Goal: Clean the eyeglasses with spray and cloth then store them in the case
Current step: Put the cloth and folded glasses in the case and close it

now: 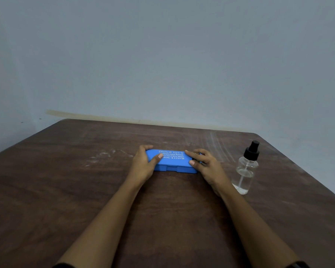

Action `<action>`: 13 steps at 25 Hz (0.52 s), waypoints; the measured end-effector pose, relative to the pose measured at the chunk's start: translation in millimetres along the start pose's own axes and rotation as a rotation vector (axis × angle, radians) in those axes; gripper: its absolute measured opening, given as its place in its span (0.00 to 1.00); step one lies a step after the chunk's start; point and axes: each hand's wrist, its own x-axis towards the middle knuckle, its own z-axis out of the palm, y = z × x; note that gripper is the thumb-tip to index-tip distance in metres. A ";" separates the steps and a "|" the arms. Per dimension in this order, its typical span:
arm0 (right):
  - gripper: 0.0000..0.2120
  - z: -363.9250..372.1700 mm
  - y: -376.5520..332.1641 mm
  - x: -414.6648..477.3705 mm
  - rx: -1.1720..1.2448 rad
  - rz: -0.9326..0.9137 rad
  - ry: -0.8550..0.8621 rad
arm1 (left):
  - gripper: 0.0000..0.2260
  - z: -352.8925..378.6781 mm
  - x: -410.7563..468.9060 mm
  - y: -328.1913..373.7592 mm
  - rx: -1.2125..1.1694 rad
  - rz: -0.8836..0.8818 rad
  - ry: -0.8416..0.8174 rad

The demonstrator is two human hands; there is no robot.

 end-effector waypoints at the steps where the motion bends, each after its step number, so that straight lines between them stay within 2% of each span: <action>1: 0.16 -0.1 -0.5 -0.2 -0.021 -0.003 -0.005 | 0.21 -0.8 0.4 -0.3 0.001 -0.002 -0.002; 13: 0.17 4.1 -4.8 -2.8 -0.018 -0.007 0.039 | 0.22 -3.4 -0.2 -2.4 0.041 0.012 0.008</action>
